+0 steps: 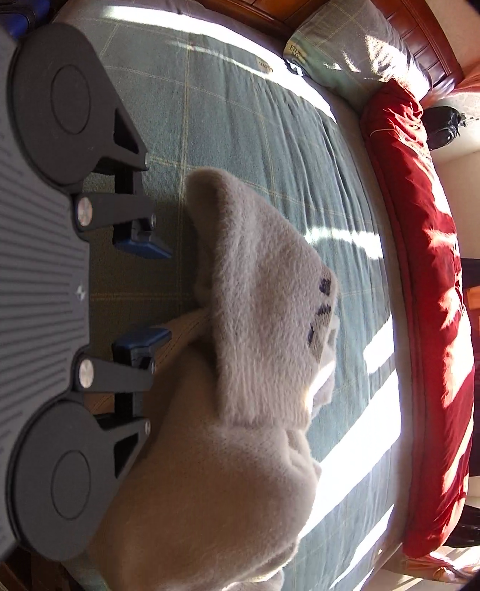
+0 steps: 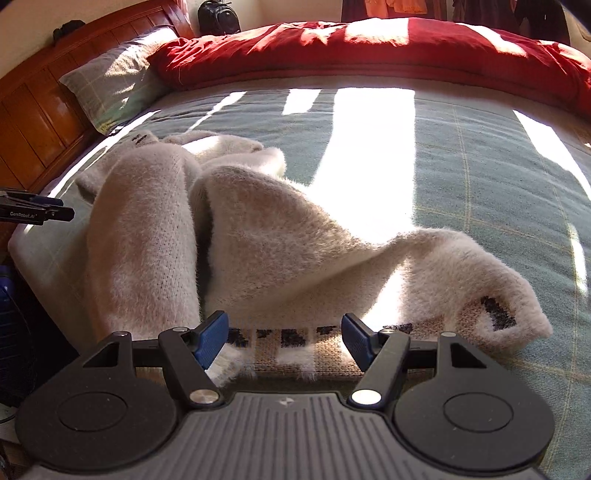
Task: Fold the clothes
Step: 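Grasp the patterned sleeve cuff with the right tool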
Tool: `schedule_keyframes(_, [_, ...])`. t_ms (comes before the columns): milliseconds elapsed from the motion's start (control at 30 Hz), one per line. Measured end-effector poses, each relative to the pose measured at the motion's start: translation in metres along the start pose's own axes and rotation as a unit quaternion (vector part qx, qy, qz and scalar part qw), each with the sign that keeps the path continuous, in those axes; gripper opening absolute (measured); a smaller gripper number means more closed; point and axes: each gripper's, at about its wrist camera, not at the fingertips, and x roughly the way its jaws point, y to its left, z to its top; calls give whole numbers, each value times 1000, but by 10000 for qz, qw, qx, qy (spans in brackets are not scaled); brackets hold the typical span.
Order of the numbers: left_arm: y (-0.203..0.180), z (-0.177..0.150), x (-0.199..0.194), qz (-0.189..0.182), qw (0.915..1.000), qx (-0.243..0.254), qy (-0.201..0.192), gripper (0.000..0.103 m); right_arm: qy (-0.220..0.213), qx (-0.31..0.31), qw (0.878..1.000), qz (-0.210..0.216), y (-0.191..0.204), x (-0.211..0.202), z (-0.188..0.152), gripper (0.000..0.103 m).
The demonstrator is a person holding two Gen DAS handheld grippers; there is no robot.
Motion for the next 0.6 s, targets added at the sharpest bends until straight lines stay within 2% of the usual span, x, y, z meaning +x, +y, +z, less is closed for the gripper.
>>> schedule_keyframes(100, [-23, -5, -8, -190, 9997, 137, -101, 52, -52, -451, 9988, -169, 11, 7, -5, 72])
schedule_keyframes(167, [-38, -8, -11, -312, 9993, 170, -151, 61, -9, -708, 9971, -264, 16, 10, -9, 72])
schedule_keyframes(233, [-55, -11, -14, -385, 9986, 285, -220, 66, 16, -783, 9965, -291, 16, 11, -13, 72])
schedule_keyframes(367, [-88, -20, -20, -350, 9973, 492, -414, 70, 123, -471, 9984, -292, 0, 12, -17, 72])
schedule_keyframes(467, [-108, -26, -26, -439, 9960, 563, -529, 70, 125, -3, 9999, -27, -14, 19, -11, 72])
schedule_keyframes(600, [-121, -31, -34, -689, 9951, 183, -687, 75, 116, 653, 9971, 377, -32, 31, -2, 72])
